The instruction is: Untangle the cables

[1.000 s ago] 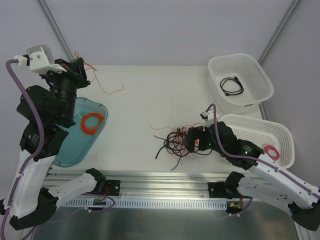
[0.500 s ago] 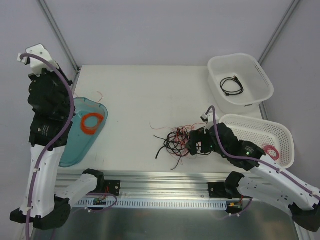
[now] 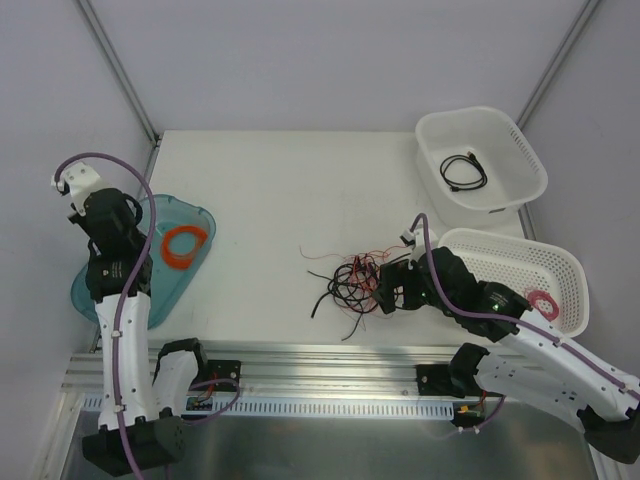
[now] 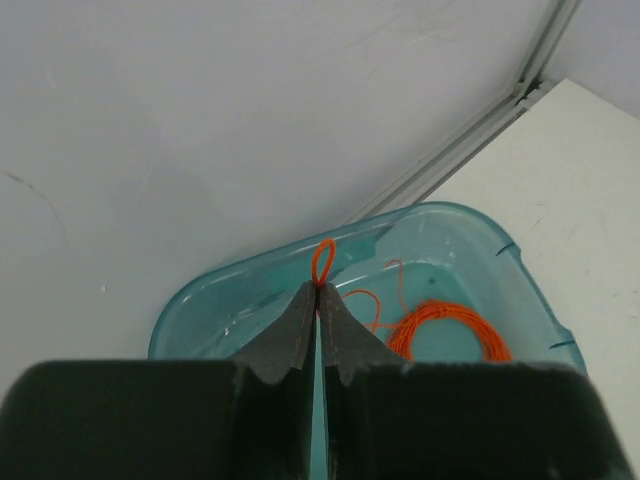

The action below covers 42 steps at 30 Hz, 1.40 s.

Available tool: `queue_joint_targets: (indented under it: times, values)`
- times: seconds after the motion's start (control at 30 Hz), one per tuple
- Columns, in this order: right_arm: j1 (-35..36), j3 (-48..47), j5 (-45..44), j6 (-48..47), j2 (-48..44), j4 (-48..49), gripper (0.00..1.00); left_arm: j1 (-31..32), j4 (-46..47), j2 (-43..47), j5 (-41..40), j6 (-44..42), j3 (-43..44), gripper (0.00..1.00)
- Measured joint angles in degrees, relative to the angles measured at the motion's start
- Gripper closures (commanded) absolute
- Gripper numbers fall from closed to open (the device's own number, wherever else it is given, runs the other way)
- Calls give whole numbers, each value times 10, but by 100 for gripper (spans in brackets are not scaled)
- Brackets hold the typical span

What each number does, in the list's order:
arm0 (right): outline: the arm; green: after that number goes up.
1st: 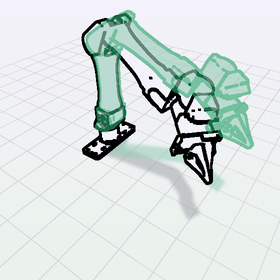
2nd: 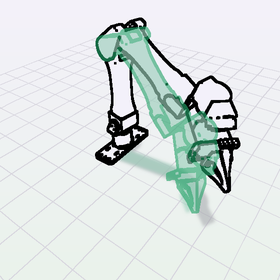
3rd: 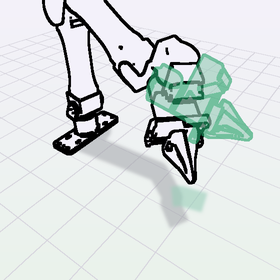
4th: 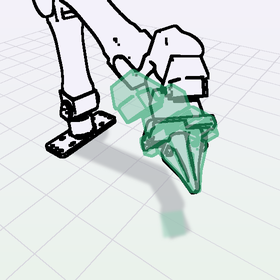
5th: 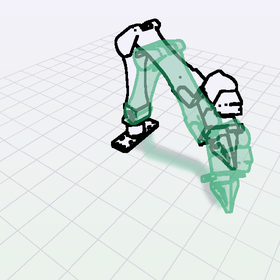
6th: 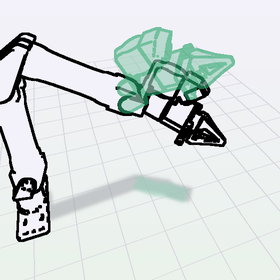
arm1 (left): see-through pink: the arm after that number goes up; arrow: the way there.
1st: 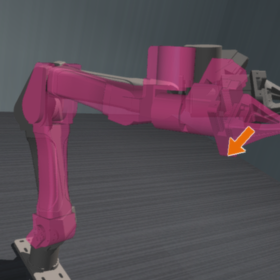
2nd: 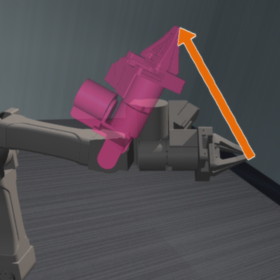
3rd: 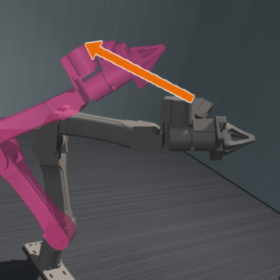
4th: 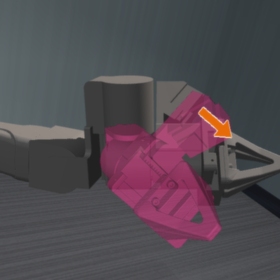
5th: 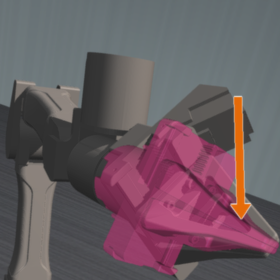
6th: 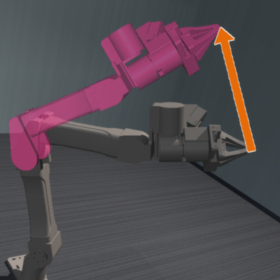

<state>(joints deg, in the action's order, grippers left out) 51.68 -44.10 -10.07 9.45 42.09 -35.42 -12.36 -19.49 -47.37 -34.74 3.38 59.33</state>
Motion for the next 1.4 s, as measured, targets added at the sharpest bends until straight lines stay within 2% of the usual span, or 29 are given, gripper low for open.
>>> queue_joint_targets:
  times: [0.1,0.13,0.27,0.4,0.5,0.53,0.63,0.67,0.8,0.9,1.07,1.17,1.4]
  values:
    - [0,0,0,0,4,0,0,-19,1,19,-2,23,-61,100]
    - [0,0,0,0,7,0,3,-24,0,21,-2,31,-81,98]
    - [0,1,0,-1,18,0,3,-32,-3,5,-3,61,-137,88]
    - [0,1,-6,-1,20,-1,3,-39,-6,-21,-1,83,-159,45]
    - [0,1,-23,-3,24,-10,3,-42,-4,-19,14,96,-160,31]
    - [0,0,-31,-5,28,-14,3,-42,-4,-16,24,98,-160,23]
    - [-6,-1,-53,-6,44,-25,3,-43,-3,0,78,104,-161,8]
    - [-10,-3,-59,-6,49,-29,3,-42,-5,8,104,106,-162,5]
    - [-55,-16,-73,-5,77,-39,1,-42,1,41,230,111,-172,1]
    - [-92,-20,-70,-2,94,-37,10,-27,1,63,330,112,-187,1]
    - [-143,-20,-38,0,125,-19,27,57,1,80,450,106,-207,1]
    - [-159,-20,-28,3,151,-5,38,107,4,95,488,95,-227,1]
    - [-183,-11,-48,65,178,-3,40,150,0,123,514,88,-255,1]
